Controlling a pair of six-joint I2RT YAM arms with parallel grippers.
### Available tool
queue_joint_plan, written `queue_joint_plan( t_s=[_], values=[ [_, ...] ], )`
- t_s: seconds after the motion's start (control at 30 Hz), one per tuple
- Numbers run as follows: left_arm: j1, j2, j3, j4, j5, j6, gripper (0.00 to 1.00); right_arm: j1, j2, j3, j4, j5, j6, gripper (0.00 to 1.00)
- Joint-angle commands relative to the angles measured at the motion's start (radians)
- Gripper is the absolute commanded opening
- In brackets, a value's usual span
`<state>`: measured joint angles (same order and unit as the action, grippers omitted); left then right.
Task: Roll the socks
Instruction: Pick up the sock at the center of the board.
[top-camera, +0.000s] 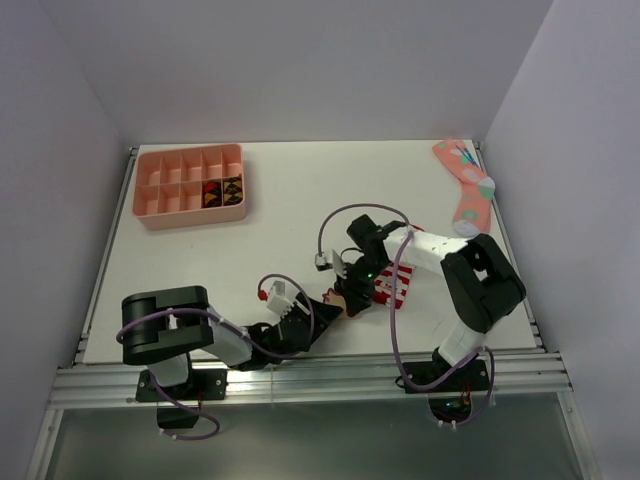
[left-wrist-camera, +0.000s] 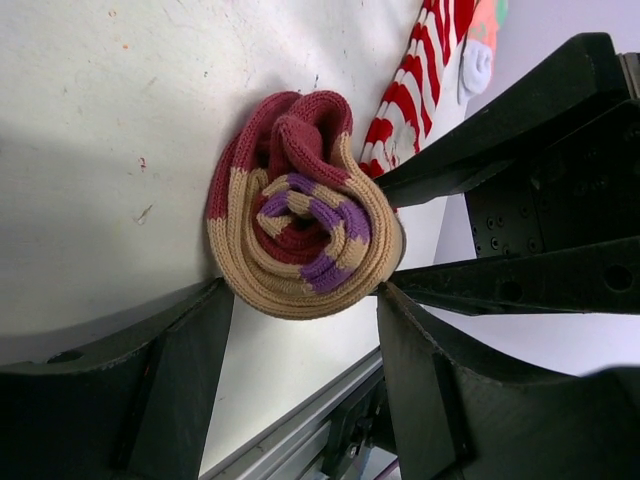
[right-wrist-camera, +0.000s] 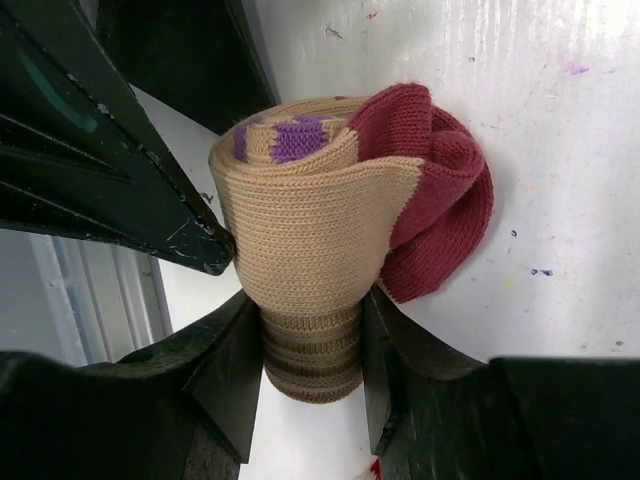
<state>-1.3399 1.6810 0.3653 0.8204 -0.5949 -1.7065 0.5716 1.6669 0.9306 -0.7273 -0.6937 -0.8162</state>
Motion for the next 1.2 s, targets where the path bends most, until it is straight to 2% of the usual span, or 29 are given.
queue_joint_plan(
  t_s=[0.0,0.3,0.57,1.17],
  values=[
    [-0.018,0.023,0.017,-0.03,-0.059,-0.042,0.65,0.013,0.088,-0.021,-0.125,0.092,-0.021,0.34],
    [-0.033,0.063,0.021,-0.02,-0.1,-0.077,0.65,0.013,0.211,0.073,-0.34,0.025,-0.15,0.34],
    [-0.039,0.072,0.024,-0.046,-0.12,-0.102,0.65,0.013,0.286,0.152,-0.442,-0.038,-0.215,0.34],
    [-0.041,0.106,0.101,-0.179,-0.089,-0.136,0.67,0.013,0.324,0.177,-0.443,-0.058,-0.232,0.33]
  ],
)
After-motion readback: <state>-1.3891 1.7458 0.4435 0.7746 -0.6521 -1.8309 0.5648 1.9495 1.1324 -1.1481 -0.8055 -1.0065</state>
